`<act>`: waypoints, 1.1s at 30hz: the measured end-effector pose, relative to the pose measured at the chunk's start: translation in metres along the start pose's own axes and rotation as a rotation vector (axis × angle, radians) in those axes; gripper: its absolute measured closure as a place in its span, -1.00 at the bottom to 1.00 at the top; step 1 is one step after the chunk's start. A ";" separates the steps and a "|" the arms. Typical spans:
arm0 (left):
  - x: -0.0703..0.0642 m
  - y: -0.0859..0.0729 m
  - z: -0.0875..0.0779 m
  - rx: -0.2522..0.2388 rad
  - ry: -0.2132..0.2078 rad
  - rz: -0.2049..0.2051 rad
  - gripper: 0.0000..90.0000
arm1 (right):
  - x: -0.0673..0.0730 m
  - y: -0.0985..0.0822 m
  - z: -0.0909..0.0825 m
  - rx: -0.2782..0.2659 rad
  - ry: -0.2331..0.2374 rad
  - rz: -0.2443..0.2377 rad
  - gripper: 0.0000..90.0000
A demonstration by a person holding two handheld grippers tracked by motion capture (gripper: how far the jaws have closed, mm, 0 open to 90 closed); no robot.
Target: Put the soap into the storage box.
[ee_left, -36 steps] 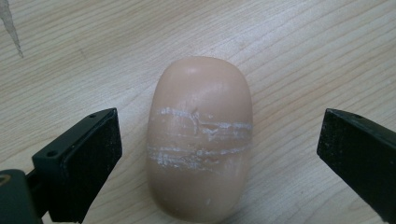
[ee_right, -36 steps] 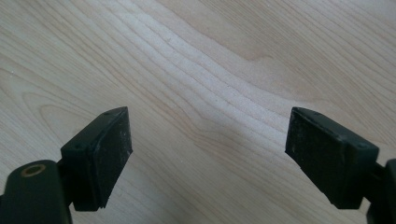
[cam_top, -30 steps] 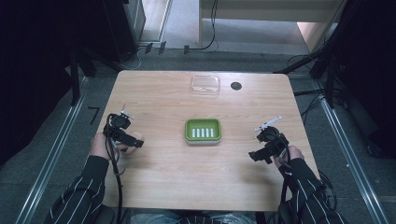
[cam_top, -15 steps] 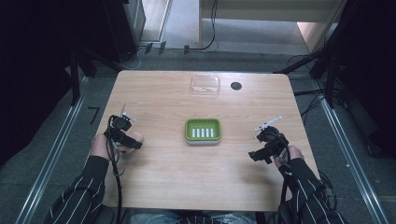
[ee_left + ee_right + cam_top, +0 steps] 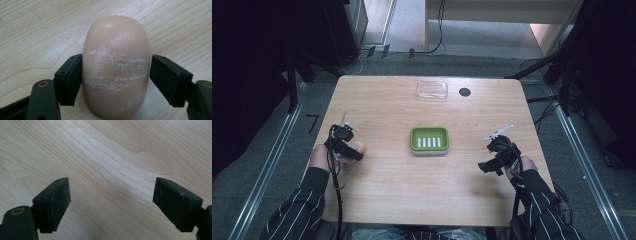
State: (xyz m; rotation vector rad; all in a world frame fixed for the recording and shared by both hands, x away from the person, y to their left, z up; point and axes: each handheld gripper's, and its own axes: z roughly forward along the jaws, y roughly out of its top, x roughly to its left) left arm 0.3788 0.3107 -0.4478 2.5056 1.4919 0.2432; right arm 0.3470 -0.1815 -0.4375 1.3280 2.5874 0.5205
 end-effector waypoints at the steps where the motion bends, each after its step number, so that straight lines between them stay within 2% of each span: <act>1: 0.000 0.000 0.000 0.000 0.000 -0.001 -0.34 | 0.000 0.000 0.000 0.001 0.000 0.000 -0.66; 8: 0.000 -0.001 0.003 0.015 0.001 -0.001 -0.28 | 0.000 0.000 0.000 0.002 -0.001 -0.001 -0.66; 33: -0.001 -0.005 0.002 0.006 0.017 0.014 -0.25 | 0.000 0.000 -0.001 0.005 -0.003 -0.002 -0.66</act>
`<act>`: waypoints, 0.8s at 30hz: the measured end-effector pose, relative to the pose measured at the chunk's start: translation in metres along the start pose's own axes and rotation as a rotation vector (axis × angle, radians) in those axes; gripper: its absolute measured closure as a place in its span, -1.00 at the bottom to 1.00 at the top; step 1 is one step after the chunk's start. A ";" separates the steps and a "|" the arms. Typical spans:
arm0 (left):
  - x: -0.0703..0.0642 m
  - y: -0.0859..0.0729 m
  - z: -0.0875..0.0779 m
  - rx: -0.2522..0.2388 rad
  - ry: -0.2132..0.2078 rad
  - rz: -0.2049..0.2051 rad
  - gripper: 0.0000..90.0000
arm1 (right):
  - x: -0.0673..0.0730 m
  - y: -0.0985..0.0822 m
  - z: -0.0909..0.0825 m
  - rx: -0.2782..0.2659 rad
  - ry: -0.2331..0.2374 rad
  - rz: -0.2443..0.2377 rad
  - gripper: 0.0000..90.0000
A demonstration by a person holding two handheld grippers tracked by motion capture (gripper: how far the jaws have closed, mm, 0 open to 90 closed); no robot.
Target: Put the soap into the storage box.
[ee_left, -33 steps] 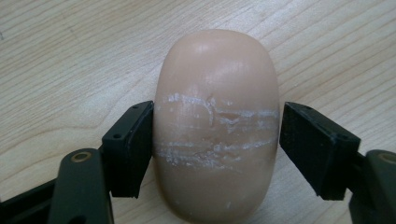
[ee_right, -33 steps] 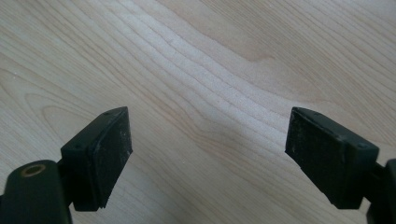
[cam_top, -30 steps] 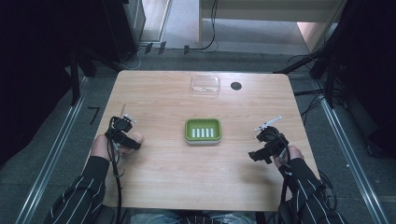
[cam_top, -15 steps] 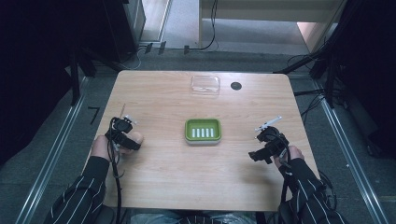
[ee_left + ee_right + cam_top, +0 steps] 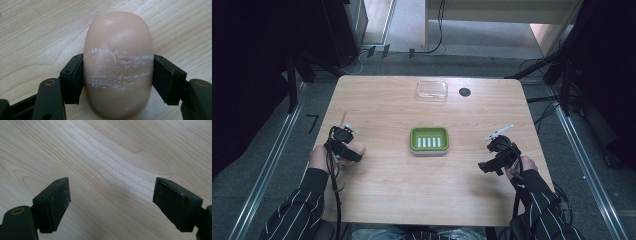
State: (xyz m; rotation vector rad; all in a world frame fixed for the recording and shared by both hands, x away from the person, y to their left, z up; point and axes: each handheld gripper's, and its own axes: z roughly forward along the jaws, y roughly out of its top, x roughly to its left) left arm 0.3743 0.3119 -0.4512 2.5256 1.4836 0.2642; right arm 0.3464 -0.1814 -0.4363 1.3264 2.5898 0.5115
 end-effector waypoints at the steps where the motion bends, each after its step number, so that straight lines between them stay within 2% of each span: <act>1: 0.001 -0.001 -0.001 0.003 0.000 0.005 -0.25 | 0.000 0.000 0.000 0.000 0.000 0.000 -0.66; 3: 0.001 -0.002 -0.002 -0.004 0.000 -0.003 -0.25 | 0.000 0.000 0.000 -0.001 0.002 -0.002 -0.66; 12: -0.003 -0.003 -0.012 -0.036 0.010 0.020 -0.25 | 0.000 0.000 0.000 -0.003 0.002 -0.003 -0.66; 24: -0.010 -0.003 -0.020 -0.052 0.010 0.052 -0.25 | 0.000 0.000 0.000 -0.001 0.001 -0.004 -0.66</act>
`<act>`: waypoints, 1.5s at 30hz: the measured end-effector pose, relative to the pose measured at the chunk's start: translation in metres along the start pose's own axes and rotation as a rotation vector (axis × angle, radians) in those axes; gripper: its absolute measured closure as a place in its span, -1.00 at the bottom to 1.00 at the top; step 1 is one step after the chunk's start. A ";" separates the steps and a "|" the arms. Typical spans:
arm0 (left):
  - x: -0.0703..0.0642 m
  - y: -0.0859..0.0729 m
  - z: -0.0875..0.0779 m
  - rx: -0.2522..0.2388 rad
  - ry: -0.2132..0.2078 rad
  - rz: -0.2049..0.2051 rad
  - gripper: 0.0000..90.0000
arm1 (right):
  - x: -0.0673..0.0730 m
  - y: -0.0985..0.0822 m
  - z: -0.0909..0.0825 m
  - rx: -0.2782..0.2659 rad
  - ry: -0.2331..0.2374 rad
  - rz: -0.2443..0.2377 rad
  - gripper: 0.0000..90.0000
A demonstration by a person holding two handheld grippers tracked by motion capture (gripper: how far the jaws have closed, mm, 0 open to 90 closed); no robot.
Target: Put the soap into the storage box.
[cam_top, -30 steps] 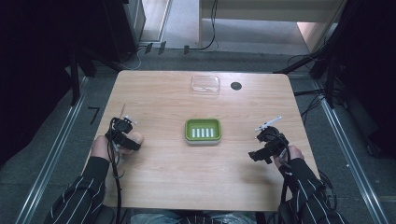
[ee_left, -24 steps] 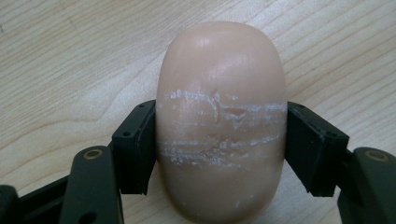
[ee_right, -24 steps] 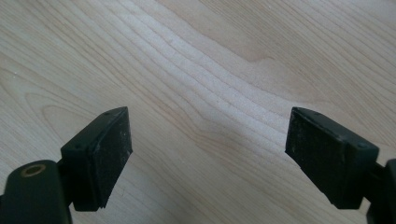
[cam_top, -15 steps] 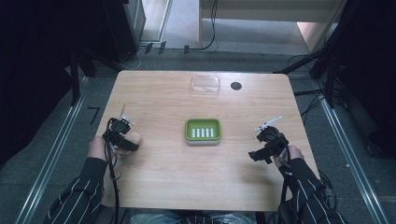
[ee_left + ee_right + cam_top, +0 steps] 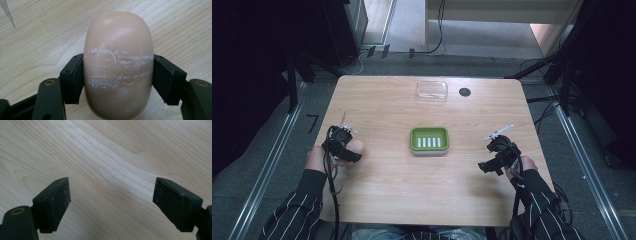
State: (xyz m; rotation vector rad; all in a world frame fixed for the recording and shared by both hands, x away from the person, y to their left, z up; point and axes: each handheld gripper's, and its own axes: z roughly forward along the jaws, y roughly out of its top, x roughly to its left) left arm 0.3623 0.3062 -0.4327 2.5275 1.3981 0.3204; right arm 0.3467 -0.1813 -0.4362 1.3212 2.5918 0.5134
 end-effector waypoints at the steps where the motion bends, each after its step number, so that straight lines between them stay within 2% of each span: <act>1: -0.001 0.000 -0.001 -0.005 0.002 0.000 -0.25 | 0.000 0.000 0.000 0.000 0.000 0.000 -0.66; 9: -0.009 0.004 -0.005 -0.022 0.012 0.026 -0.25 | 0.000 0.000 0.000 0.001 -0.001 0.001 -0.66; 23: -0.020 0.010 -0.010 -0.045 -0.006 0.058 -0.25 | -0.001 0.000 0.001 0.002 0.001 -0.002 -0.66; 45: -0.029 0.034 -0.012 -0.093 -0.008 0.083 -0.25 | 0.000 0.000 0.002 0.004 0.004 -0.005 -0.66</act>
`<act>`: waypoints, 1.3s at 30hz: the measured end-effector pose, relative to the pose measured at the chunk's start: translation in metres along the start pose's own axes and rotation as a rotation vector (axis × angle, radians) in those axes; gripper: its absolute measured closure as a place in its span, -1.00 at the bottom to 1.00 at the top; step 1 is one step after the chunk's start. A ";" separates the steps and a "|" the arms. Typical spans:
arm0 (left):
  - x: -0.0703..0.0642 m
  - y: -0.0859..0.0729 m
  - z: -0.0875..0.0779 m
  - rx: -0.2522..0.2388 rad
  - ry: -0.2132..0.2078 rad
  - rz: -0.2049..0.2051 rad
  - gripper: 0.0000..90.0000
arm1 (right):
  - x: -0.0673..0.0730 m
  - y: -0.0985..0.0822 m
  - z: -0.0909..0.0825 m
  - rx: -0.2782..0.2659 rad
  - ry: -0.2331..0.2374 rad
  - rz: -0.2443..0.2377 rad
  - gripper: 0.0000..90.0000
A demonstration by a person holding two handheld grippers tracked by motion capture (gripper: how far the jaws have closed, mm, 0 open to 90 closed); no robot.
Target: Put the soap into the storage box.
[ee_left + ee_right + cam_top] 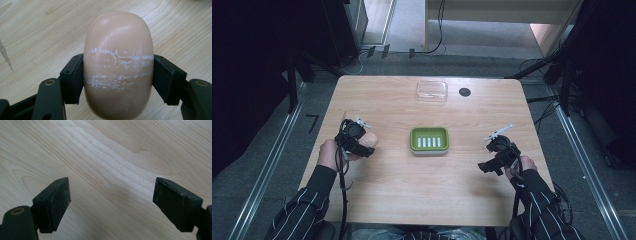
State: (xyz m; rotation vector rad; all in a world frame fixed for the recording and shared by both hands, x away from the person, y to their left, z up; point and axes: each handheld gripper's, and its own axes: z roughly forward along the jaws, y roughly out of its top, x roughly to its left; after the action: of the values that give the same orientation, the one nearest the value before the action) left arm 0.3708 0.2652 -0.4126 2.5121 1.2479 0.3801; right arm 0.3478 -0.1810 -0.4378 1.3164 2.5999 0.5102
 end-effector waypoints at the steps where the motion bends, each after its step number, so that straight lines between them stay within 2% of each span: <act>1: 0.000 0.001 0.000 -0.003 0.002 -0.002 -0.25 | 0.000 0.000 0.000 0.001 0.000 0.001 -0.66; 17: -0.005 0.025 0.003 -0.037 -0.021 0.028 -0.25 | 0.000 0.000 0.000 0.003 -0.003 -0.001 -0.66; 25: -0.009 0.036 0.005 -0.041 -0.031 0.059 -0.25 | -0.001 0.000 0.000 0.001 0.000 0.001 -0.66; 39: -0.009 0.039 -0.001 -0.082 -0.033 0.058 -0.25 | 0.000 0.000 0.000 0.004 -0.002 0.000 -0.66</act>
State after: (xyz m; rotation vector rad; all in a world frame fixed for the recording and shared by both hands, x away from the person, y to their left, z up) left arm 0.3936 0.2353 -0.3974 2.4792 1.1256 0.3941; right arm 0.3479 -0.1813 -0.4378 1.3182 2.6008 0.5039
